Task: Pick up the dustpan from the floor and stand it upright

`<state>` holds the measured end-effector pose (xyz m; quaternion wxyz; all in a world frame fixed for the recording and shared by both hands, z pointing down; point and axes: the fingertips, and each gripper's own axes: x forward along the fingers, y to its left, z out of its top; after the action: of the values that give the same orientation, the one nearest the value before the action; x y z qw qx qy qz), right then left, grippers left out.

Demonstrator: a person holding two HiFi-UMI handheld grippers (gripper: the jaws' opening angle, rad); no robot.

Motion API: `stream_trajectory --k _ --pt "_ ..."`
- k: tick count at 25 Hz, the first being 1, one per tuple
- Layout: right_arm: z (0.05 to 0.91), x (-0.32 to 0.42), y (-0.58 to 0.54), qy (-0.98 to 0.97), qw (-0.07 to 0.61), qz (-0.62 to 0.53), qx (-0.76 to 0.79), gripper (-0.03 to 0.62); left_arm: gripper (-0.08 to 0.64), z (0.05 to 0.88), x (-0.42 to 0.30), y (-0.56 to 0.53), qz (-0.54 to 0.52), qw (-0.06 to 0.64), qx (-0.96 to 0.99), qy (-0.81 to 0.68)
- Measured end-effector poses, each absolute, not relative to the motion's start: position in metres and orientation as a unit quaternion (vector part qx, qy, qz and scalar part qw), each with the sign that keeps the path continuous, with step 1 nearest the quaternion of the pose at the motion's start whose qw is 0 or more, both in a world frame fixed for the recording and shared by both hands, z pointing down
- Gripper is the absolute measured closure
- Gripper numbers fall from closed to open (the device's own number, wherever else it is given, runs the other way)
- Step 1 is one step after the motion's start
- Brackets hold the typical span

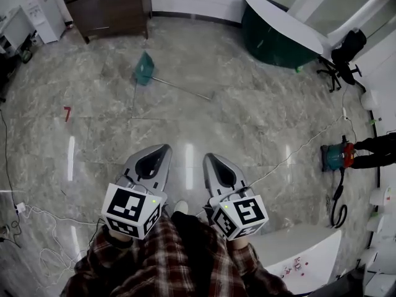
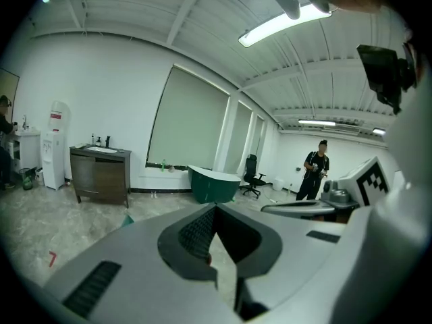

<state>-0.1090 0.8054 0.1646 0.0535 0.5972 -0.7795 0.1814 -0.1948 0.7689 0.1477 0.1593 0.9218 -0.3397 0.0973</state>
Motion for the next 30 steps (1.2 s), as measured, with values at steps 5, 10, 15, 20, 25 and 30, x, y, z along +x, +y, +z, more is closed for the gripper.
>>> stream_trajectory --k 5,10,15,20,25,30 --pt "0.155 -0.144 0.726 -0.778 0.057 0.174 0.601 0.581 0.559 0.135 -0.229 0.686 0.086 0.153 0.926 -0.333" --pt "0.148 -0.175 0.659 -0.774 0.04 0.167 0.609 0.581 0.559 0.133 -0.263 0.622 0.084 0.145 0.931 -0.325" --pt "0.156 -0.199 0.621 -0.764 0.036 0.177 0.619 0.581 0.56 0.143 -0.294 0.577 0.087 0.153 0.929 -0.326" --pt "0.168 -0.192 0.592 -0.748 0.043 0.202 0.631 0.581 0.559 0.156 -0.3 0.541 0.1 0.173 0.925 -0.323" --pt "0.187 -0.169 0.553 -0.735 0.047 0.226 0.638 0.581 0.56 0.167 -0.292 0.498 0.109 0.186 0.919 -0.329" --pt "0.19 -0.137 0.496 -0.734 0.05 0.23 0.637 0.581 0.56 0.168 -0.268 0.438 0.111 0.191 0.916 -0.336"
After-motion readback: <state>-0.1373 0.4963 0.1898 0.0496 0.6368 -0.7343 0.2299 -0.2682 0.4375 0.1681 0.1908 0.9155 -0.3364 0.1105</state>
